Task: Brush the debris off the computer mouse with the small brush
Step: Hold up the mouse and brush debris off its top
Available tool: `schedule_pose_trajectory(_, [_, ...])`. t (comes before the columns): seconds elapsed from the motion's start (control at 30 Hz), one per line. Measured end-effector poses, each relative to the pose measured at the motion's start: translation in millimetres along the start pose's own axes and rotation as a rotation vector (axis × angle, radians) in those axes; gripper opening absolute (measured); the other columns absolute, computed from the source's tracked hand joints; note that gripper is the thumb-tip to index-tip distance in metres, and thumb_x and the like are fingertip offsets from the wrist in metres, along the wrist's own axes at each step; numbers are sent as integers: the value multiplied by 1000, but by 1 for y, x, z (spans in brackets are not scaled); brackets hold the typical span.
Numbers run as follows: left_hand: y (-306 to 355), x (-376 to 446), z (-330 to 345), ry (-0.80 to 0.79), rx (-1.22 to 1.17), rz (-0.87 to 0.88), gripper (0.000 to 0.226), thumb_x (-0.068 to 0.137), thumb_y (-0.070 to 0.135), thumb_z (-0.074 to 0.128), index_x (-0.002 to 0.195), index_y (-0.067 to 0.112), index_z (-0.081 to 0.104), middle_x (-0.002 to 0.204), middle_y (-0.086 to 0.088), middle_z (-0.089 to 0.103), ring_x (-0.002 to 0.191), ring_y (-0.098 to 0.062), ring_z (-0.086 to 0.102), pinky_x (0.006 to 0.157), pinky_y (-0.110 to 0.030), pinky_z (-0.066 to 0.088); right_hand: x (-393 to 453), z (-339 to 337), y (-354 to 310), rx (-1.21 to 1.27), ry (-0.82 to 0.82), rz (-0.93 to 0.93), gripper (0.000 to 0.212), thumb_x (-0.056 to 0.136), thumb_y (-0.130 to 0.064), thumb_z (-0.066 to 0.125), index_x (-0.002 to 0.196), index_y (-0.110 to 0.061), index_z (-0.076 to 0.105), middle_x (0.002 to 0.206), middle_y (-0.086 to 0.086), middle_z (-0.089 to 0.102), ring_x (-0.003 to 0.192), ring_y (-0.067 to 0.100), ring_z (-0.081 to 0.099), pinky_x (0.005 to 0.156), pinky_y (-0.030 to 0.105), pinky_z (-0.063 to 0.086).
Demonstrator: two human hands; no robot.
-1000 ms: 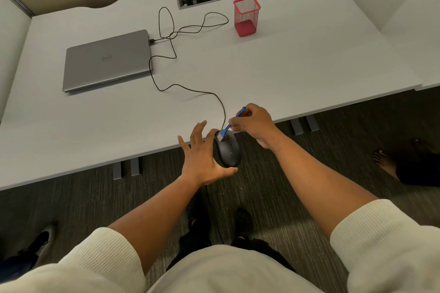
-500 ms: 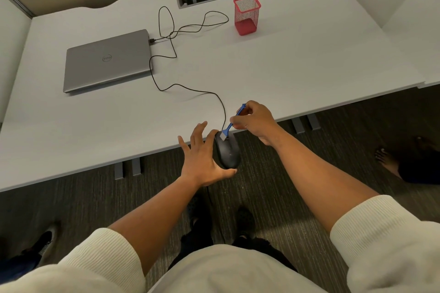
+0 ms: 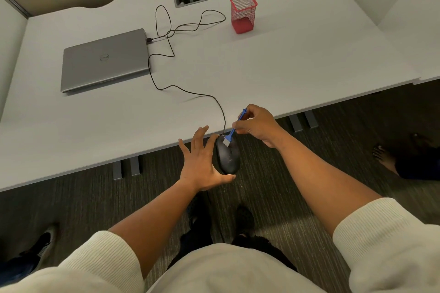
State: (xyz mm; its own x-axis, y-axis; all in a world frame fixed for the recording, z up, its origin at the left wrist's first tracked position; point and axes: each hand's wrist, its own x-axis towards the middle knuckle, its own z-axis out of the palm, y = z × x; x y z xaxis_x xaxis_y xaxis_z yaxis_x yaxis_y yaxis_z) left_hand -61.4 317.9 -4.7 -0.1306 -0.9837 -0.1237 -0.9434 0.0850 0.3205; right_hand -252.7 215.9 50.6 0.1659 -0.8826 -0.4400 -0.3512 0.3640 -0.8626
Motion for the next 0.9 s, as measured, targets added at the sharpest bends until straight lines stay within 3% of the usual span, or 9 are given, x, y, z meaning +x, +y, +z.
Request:
schedule_pose_trajectory(0.17, [4,-5,2,-22,15,11,122,52,93,58,152,29,29,163,0,-3,154,-27,-4,116,-70,-11,-2,-4,7,-36,148,-8,27,79,-12,80,90,-14,56,94,5,60,95,23,64,84,35,59])
schedule_pose_trajectory(0.27, [6,-7,4,-30,14,17,123,51,93,56,152,29,29,163,0,-3,154,-27,-4,116,-69,-12,-7,-8,8,56,35,-1,27,79,-10,81,89,-14,57,96,9,63,93,21,68,79,29,61])
schedule_pose_trajectory(0.37, [9,-9,4,-39,32,22,123,52,93,57,153,29,28,163,-1,-3,153,-26,-4,116,-69,-11,-13,-7,9,73,-84,33,27,79,-8,82,94,-9,59,104,18,67,98,27,72,88,41,61])
schedule_pose_trajectory(0.53, [10,-14,4,-45,25,25,122,52,91,58,153,29,28,163,-1,-1,154,-27,-1,115,-70,-10,-14,-6,11,-29,95,7,26,81,-11,79,91,-16,56,93,4,60,86,14,63,70,22,53])
schedule_pose_trajectory(0.63, [11,-16,3,-45,15,21,122,53,91,59,153,29,27,163,-1,-2,154,-27,-2,115,-69,-12,-15,-10,10,4,66,-12,26,81,-12,80,90,-17,55,94,4,60,85,12,63,70,20,55])
schedule_pose_trajectory(0.8, [13,-18,3,-42,4,25,121,53,91,58,153,29,28,162,0,0,153,-27,-1,115,-71,-9,-22,-8,9,15,-71,2,27,80,-10,81,93,-11,57,103,19,66,100,30,70,90,43,60])
schedule_pose_trajectory(0.9, [14,-19,4,-40,8,30,120,53,91,58,152,30,28,161,1,0,153,-27,0,115,-72,-9,-20,-5,11,-60,68,-1,27,80,-10,79,95,-12,56,100,11,63,95,23,65,77,29,57])
